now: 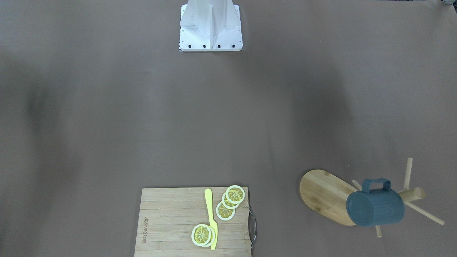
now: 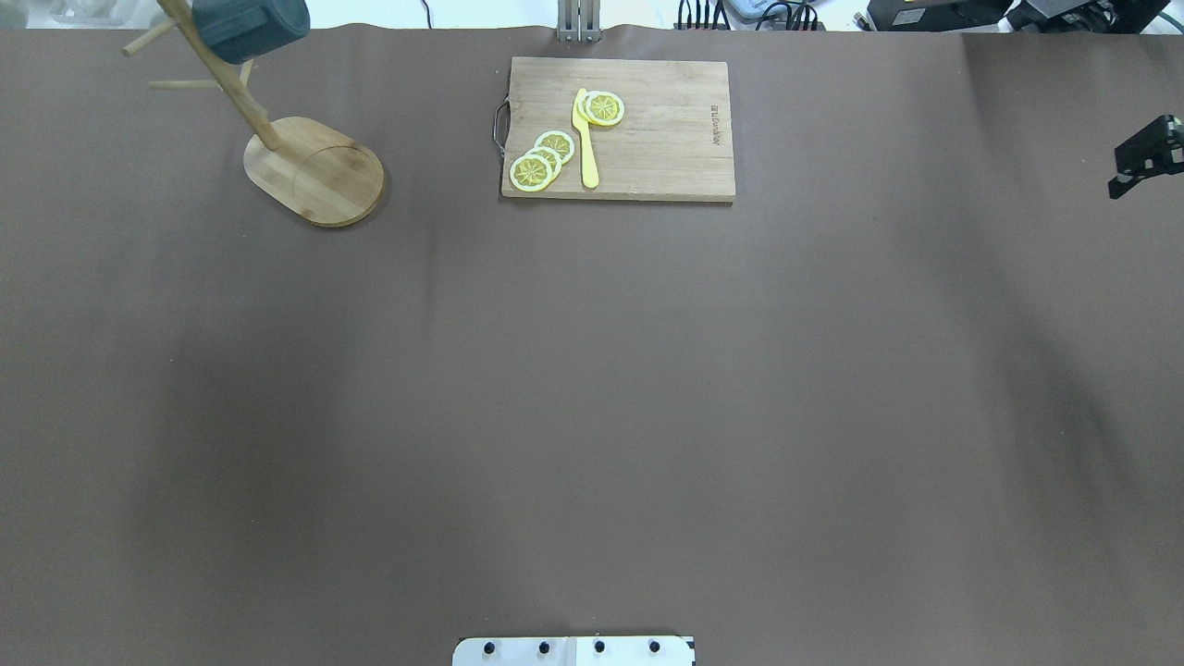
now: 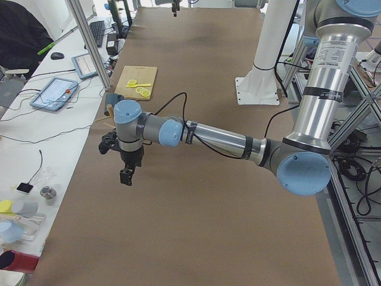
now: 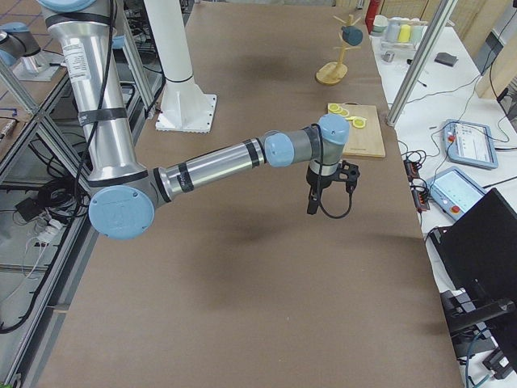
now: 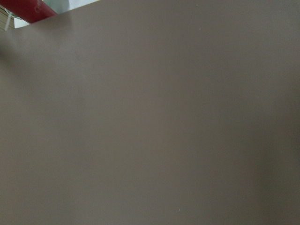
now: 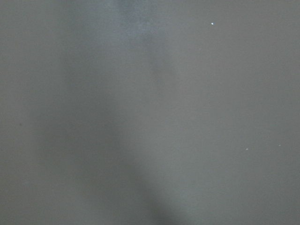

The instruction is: Hang cup on storage rack

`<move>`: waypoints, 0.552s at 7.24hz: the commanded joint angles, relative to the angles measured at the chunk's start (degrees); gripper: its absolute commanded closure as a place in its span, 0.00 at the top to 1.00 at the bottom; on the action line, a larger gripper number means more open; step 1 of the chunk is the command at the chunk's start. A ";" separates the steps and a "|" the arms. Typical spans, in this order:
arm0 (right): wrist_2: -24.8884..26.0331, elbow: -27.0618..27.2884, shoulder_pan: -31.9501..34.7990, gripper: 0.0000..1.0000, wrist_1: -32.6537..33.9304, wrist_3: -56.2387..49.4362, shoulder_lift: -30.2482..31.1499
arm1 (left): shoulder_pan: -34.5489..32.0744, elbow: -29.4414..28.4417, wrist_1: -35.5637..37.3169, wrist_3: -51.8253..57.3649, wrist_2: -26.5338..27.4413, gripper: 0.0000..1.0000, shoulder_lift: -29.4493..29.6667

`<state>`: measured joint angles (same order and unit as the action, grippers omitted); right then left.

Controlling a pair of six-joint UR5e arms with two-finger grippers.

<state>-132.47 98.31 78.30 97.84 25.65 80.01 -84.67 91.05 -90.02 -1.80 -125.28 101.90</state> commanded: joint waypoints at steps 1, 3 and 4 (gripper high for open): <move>-1.38 -4.08 6.41 1.00 0.07 -11.91 1.02 | 0.03 -1.92 1.07 -0.05 -5.28 0.99 0.66; -2.43 -6.71 8.97 1.00 -0.37 -17.10 2.94 | 0.03 -1.84 3.17 -0.05 -6.47 0.99 1.11; -2.26 -7.07 8.98 1.00 -0.37 -16.60 3.39 | -0.49 -1.75 4.23 -0.05 -6.55 0.99 1.11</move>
<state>-134.59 92.10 86.71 97.56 10.11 82.51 -84.77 89.27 -87.12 -1.84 -131.44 102.88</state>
